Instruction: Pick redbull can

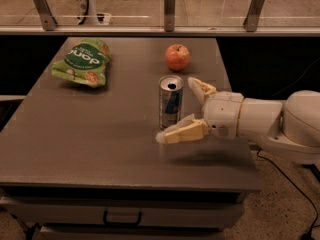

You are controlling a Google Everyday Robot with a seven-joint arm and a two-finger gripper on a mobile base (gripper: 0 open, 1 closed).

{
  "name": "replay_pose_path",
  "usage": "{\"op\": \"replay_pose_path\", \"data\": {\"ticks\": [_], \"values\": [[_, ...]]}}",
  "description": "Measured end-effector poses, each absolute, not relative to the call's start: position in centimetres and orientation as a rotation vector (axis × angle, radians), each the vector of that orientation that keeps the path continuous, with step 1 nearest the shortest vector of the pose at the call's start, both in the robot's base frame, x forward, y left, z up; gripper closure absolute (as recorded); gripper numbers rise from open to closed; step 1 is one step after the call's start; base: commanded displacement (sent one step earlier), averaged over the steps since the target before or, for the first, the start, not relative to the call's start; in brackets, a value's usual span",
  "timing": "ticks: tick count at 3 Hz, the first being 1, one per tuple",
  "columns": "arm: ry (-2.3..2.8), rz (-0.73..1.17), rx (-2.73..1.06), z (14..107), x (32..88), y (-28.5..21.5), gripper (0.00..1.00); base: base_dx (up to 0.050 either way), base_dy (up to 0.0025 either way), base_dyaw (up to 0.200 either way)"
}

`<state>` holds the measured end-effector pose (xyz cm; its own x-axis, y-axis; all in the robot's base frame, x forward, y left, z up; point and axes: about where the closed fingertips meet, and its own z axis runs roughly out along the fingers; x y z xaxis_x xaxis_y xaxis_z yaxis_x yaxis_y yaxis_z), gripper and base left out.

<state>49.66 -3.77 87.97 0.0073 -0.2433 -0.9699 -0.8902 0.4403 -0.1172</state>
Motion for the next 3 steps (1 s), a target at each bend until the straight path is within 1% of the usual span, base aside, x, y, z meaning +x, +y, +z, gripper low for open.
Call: {"op": "replay_pose_path", "data": {"ticks": [1, 2, 3], "values": [[1.480, 0.700, -1.037, 87.8, 50.3, -2.7, 0.00, 0.000, 0.00000, 0.000], [1.456, 0.705, -1.037, 87.8, 50.5, -2.0, 0.18, 0.000, 0.00000, 0.000], [1.444, 0.706, -1.040, 87.9, 50.6, -1.5, 0.41, 0.000, 0.00000, 0.000]]}}
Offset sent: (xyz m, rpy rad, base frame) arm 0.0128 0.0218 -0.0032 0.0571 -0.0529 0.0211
